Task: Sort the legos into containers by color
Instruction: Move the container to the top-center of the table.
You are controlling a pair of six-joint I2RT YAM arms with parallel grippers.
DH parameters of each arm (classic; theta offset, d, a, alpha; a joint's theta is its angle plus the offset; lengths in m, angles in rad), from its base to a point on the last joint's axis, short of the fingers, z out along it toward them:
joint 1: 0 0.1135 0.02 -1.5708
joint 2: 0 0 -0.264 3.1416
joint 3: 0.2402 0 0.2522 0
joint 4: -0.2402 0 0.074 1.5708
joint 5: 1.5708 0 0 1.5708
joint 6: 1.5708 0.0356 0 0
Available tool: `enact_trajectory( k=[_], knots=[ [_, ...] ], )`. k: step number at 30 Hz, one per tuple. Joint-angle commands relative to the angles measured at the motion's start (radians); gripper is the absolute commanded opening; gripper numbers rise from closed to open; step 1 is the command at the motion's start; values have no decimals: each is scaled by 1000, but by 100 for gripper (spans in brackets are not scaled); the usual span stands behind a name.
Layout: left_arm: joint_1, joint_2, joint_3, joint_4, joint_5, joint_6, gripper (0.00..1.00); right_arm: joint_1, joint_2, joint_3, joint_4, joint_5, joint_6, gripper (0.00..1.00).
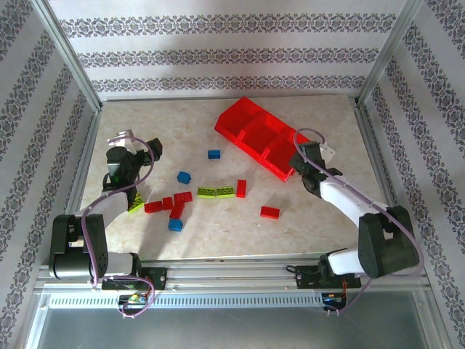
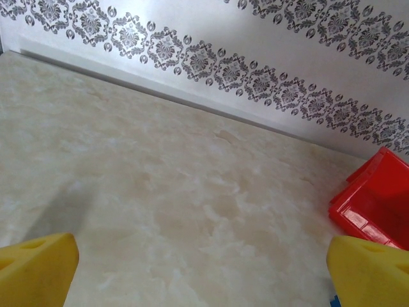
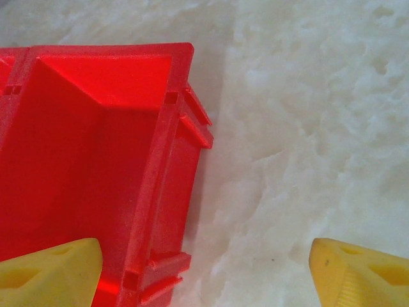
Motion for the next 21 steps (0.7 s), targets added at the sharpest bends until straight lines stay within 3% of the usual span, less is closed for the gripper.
enact_trajectory(
  k=[1, 21],
  knots=[
    [-11, 6, 29, -30, 13, -29, 100, 3, 61, 59, -12, -10, 39, 81],
    [-12, -2, 28, -41, 25, -42, 100, -54, 325, 284, -42, -141, -95, 40]
  ],
)
